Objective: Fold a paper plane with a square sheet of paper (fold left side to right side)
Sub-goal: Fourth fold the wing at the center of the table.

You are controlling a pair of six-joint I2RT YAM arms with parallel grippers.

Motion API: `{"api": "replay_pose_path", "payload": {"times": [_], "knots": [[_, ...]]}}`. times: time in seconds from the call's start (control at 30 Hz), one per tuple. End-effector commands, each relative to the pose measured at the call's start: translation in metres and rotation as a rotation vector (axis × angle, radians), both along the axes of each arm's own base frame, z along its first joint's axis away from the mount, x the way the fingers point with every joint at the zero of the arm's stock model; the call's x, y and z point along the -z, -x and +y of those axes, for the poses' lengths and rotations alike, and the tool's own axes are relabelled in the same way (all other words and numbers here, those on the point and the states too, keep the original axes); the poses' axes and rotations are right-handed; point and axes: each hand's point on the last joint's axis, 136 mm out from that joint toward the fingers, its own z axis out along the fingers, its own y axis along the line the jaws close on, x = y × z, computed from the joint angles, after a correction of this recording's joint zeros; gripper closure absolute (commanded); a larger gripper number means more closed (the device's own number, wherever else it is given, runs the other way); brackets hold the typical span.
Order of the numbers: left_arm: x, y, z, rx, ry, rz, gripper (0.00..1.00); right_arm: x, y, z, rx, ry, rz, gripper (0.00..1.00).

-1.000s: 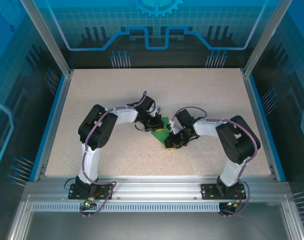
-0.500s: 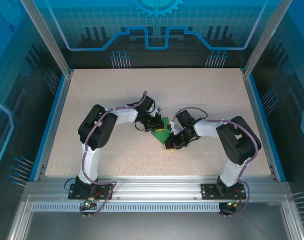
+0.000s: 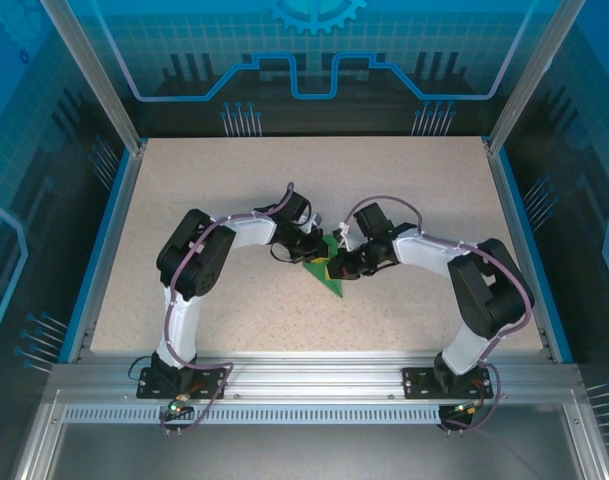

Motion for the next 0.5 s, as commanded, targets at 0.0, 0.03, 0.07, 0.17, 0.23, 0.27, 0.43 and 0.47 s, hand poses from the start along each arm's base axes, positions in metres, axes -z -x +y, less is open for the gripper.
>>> {"api": "replay_pose_path", "payload": {"times": [0.0,0.03,0.07,0.17,0.23,0.27,0.43,0.47], "knots": [[0.030,0.021,0.019,-0.009,-0.106,0.082,1.00,0.015,-0.007,-0.003,0.030,0.040,0.036,0.93],[0.030,0.021,0.019,-0.009,-0.107,0.081,1.00,0.019,-0.008,-0.004,0.034,0.050,0.041,0.93],[0.031,0.021,0.019,-0.009,-0.107,0.083,1.00,0.022,-0.008,-0.005,0.035,0.061,0.045,0.93],[0.031,0.021,0.019,-0.010,-0.109,0.081,1.00,0.032,-0.005,-0.010,0.041,0.096,0.062,0.94],[0.031,0.021,0.020,-0.009,-0.111,0.082,1.00,0.038,-0.002,-0.015,0.045,0.123,0.073,0.94],[0.031,0.021,0.020,-0.009,-0.113,0.081,1.00,0.041,-0.001,-0.016,0.045,0.130,0.079,0.94],[0.031,0.020,0.021,-0.010,-0.117,0.078,1.00,0.055,0.011,-0.027,0.044,0.190,0.120,0.94],[0.031,0.020,0.021,-0.010,-0.117,0.078,1.00,0.057,0.013,-0.029,0.045,0.202,0.128,0.94]]}}
